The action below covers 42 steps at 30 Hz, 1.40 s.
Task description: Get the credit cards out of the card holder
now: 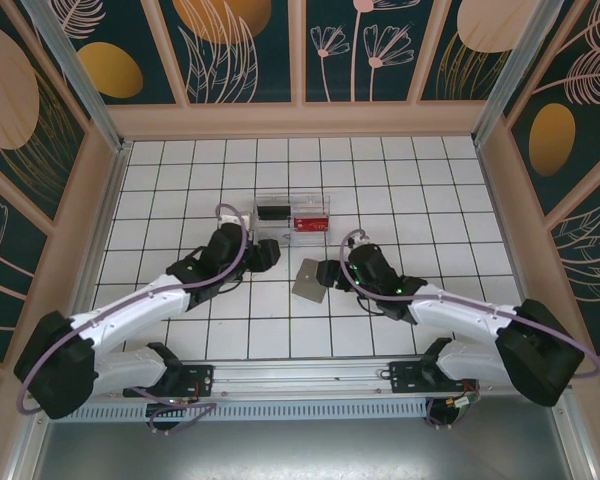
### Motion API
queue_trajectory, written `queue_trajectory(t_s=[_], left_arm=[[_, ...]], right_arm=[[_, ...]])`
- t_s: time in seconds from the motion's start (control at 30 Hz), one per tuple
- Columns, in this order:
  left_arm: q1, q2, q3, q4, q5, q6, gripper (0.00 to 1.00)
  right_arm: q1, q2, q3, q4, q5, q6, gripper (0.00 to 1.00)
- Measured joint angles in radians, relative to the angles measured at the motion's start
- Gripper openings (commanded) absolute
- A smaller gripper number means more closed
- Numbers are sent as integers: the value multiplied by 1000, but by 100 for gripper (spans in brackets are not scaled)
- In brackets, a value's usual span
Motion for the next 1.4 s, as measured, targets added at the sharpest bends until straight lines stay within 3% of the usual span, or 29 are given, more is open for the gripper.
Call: queue_trajectory(t_s=[0.1,0.3,0.57,1.3,1.37,1.4], left_arm=[[-60,84,44,-12,-28,9,47],[-174,236,134,-64,-73,14,45],[-253,367,216,-115,-108,14,43],[-282,613,381,-205,-188,51,44],[-283,620,389,-206,-196,52,42],[-283,623,392,-205,-201,54,36]], right_arm=[[-27,-67,-68,8,-8,-11,79],[-55,-204,-161,16,-27,-18,80],[-80,-350,-220,27,-34,-18,84],[-93,-357,-256,36,-34,-18,85],[-93,-352,-256,40,-34,-18,85],[-93,-349,-256,43,-36,-18,85]])
